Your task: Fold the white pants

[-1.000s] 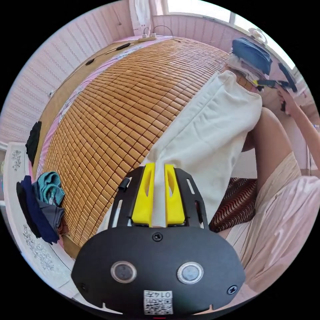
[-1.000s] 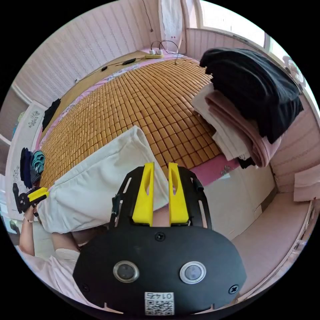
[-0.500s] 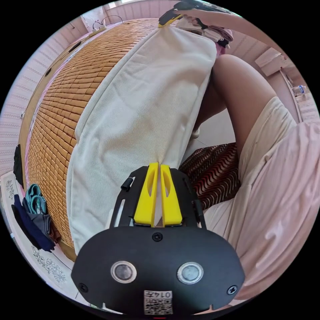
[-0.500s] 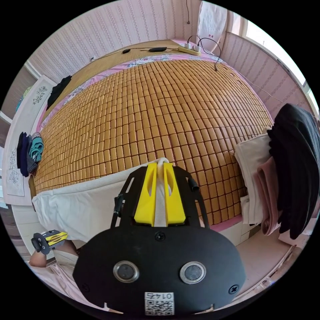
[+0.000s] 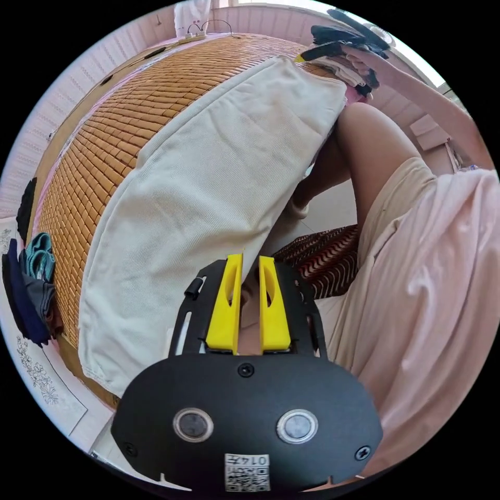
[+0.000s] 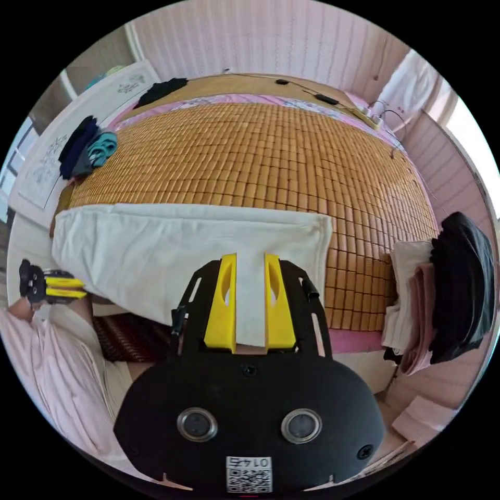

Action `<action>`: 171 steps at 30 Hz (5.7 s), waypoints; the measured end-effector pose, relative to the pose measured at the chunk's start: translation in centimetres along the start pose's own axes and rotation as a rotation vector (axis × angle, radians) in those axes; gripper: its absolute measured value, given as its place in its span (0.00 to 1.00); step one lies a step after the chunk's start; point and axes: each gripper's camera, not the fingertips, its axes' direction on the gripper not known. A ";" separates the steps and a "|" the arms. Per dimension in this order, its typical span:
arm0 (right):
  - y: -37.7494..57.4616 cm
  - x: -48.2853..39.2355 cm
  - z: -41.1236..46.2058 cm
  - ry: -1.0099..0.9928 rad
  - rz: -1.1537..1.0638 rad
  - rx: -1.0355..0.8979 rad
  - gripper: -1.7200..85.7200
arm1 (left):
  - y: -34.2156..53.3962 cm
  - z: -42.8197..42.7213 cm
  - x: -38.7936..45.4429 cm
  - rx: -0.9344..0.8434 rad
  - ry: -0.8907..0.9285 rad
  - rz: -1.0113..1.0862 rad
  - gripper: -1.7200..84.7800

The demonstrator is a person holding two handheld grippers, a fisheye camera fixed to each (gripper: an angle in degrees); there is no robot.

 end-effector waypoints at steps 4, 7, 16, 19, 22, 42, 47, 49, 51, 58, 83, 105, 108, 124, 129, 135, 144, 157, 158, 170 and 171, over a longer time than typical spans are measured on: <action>1.5 -10.1 5.6 -0.107 -0.249 -0.145 0.11 | 6.6 -3.8 -6.9 0.121 0.135 -0.323 0.09; 1.3 -13.5 10.5 -0.038 -0.288 -0.257 0.10 | 12.3 -6.5 -11.5 0.203 0.136 -0.530 0.09; -0.5 -17.3 17.8 0.203 -0.449 -0.445 0.04 | 30.8 -13.4 -21.8 0.369 -0.008 -0.981 0.10; -1.6 -19.3 17.1 0.191 -0.490 -0.380 0.03 | 37.0 -15.2 -24.7 0.449 -0.042 -1.135 0.12; -3.1 -23.0 16.3 0.044 -0.568 -0.280 0.09 | 41.6 -15.9 -28.1 0.457 -0.033 -1.249 0.15; -6.5 -32.3 26.9 0.012 -0.707 -0.324 0.10 | 45.2 -23.9 -37.7 0.898 0.121 -1.136 0.08; -7.6 -33.8 30.4 -0.019 -0.647 -0.337 0.11 | 43.8 -15.4 -41.5 0.386 0.057 -1.394 0.09; -7.0 -34.5 30.7 0.013 -0.699 -0.322 0.11 | 44.9 -15.3 -39.6 0.473 0.046 -1.429 0.09; -6.3 -35.1 30.8 0.043 -0.749 -0.307 0.11 | 45.1 -16.6 -37.6 0.509 -0.028 -1.425 0.09; -6.0 -34.0 30.0 0.014 -0.757 -0.252 0.06 | 34.9 -19.0 -25.0 0.457 -0.028 -0.854 0.02; -28.0 -35.9 35.7 0.107 -0.626 -0.392 0.01 | 4.4 1.4 -3.8 0.135 0.055 -0.173 0.01; -32.2 -35.3 30.5 0.121 -0.673 -0.573 0.01 | -0.9 7.2 -7.4 0.221 0.101 -0.139 0.01; -32.5 -34.2 29.0 0.094 -0.667 -0.582 0.01 | -0.8 9.5 -4.5 0.128 0.075 -0.028 0.01; -25.1 -18.4 13.8 -0.294 -0.290 -0.090 0.01 | 0.0 14.0 6.4 0.231 0.052 0.152 0.02; -14.2 -2.7 5.3 -0.499 0.100 0.107 0.02 | -0.8 16.0 9.2 0.231 0.017 0.243 0.05; 3.3 14.6 -2.9 -0.236 0.634 0.263 0.14 | -3.0 17.7 12.5 0.251 -0.026 0.316 0.10; 11.6 22.8 -2.9 -0.416 0.932 0.127 0.20 | -5.7 21.4 15.6 0.094 -0.007 0.371 0.17; 12.8 25.3 -8.8 -0.417 0.705 0.109 0.07 | -7.3 23.3 17.8 0.064 -0.101 0.351 0.18; 13.5 25.5 -10.5 -0.505 0.680 0.197 0.07 | -7.3 23.2 17.9 0.061 -0.107 0.352 0.18; 17.8 24.8 -17.2 -0.930 0.566 0.600 0.05 | -8.7 21.9 17.3 -0.013 -0.260 0.379 0.08; 18.3 24.9 -17.1 -0.946 0.582 0.616 0.05 | -8.7 21.0 16.9 -0.003 -0.246 0.378 0.07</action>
